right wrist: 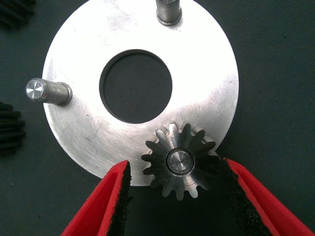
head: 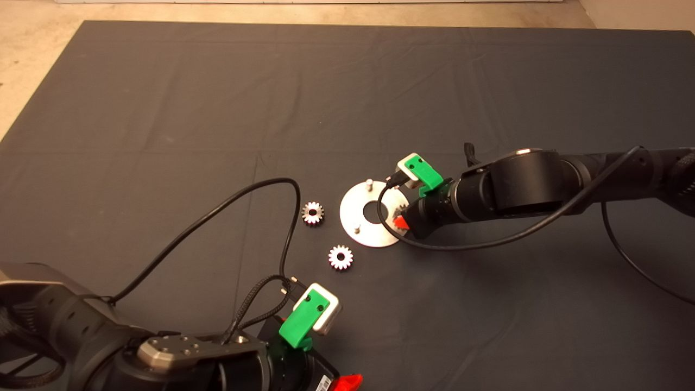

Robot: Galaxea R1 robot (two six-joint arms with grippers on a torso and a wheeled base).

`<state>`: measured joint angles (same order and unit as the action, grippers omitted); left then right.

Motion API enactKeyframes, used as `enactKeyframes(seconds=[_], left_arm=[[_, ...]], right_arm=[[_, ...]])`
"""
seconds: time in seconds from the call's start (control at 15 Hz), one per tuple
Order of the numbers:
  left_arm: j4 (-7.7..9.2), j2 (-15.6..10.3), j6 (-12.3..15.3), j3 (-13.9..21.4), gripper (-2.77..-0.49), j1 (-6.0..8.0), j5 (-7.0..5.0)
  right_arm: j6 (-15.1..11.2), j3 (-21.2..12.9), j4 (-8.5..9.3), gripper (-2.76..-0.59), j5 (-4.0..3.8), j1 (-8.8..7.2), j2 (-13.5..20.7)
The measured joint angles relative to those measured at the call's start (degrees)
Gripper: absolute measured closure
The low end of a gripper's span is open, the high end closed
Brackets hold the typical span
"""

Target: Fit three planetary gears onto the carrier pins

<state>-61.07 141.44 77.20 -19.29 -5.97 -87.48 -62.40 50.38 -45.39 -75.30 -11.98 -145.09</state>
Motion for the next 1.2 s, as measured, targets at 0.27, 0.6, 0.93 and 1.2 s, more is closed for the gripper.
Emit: enactKeyframes(seconds=[0.27, 0.6, 0.93, 1.2], left_arm=[[0.00, 0.00, 0.09, 0.00, -2.75, 0.02, 0.00], [0.00, -0.01, 0.09, 0.00, -2.75, -0.01, 0.00], [0.02, -0.21, 0.10, 0.00, -2.75, 0.60, -0.02], [-0.02, -0.19, 0.09, 0.00, -2.75, 2.15, 0.02]], right_arm=[[-0.05, -5.06, 0.02, -1.47, -2.71, -0.28, 2.17], [-0.71, -14.76, 0.05, -1.47, -3.30, -2.78, 9.93], [-2.89, -25.14, -0.15, -1.47, -3.00, -3.74, 25.08], [-3.57, -26.86, -8.62, -1.47, -2.18, -1.78, 29.50]])
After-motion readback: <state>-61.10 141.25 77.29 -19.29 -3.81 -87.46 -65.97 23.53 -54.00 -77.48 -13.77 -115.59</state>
